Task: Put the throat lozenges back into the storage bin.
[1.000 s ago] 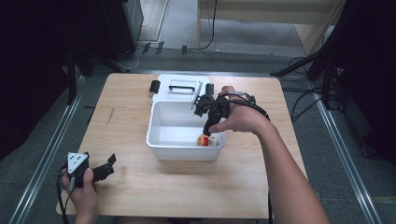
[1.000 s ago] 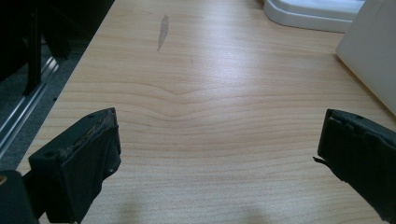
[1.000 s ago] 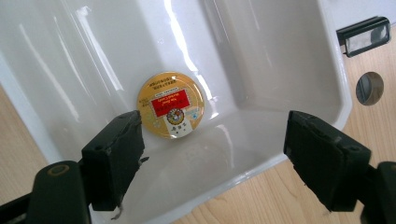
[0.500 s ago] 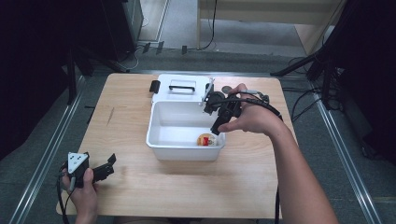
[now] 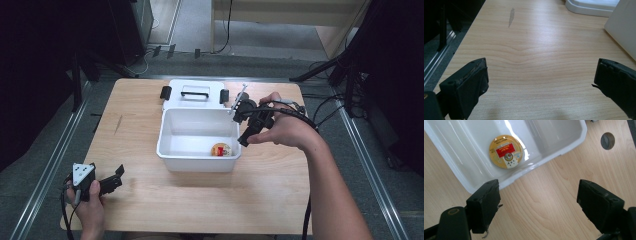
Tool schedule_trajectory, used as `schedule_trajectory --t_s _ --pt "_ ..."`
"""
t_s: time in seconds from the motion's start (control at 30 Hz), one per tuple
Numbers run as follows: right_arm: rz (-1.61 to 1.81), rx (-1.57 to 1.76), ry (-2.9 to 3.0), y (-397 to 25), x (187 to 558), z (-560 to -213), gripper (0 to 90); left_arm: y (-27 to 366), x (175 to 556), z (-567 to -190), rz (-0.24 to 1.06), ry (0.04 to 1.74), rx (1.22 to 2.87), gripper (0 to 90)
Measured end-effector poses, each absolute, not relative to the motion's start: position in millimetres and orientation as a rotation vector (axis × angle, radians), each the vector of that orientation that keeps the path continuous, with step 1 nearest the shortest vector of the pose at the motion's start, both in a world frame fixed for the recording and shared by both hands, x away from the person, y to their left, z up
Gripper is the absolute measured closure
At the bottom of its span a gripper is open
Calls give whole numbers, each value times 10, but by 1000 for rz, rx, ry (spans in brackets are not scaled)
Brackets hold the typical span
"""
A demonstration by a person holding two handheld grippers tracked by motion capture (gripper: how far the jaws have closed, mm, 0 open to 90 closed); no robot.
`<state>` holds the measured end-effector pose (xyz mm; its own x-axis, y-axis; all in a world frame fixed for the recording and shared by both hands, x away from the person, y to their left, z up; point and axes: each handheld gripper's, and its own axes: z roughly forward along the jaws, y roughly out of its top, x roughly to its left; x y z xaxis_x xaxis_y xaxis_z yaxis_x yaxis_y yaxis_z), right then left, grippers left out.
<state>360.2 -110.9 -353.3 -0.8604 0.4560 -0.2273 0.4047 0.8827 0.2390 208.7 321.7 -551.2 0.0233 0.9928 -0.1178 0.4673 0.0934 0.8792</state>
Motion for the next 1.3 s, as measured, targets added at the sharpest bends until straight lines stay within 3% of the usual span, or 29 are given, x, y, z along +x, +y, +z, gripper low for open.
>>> schedule_trajectory --t_s 0.83,1.3 --pt "258 818 2761 -1716 3562 -3801 184 3213 2084 -5512 820 1564 1491 0" --pt "312 972 2746 -2081 3493 -4153 175 3211 2084 -5512 821 1564 1491 0"
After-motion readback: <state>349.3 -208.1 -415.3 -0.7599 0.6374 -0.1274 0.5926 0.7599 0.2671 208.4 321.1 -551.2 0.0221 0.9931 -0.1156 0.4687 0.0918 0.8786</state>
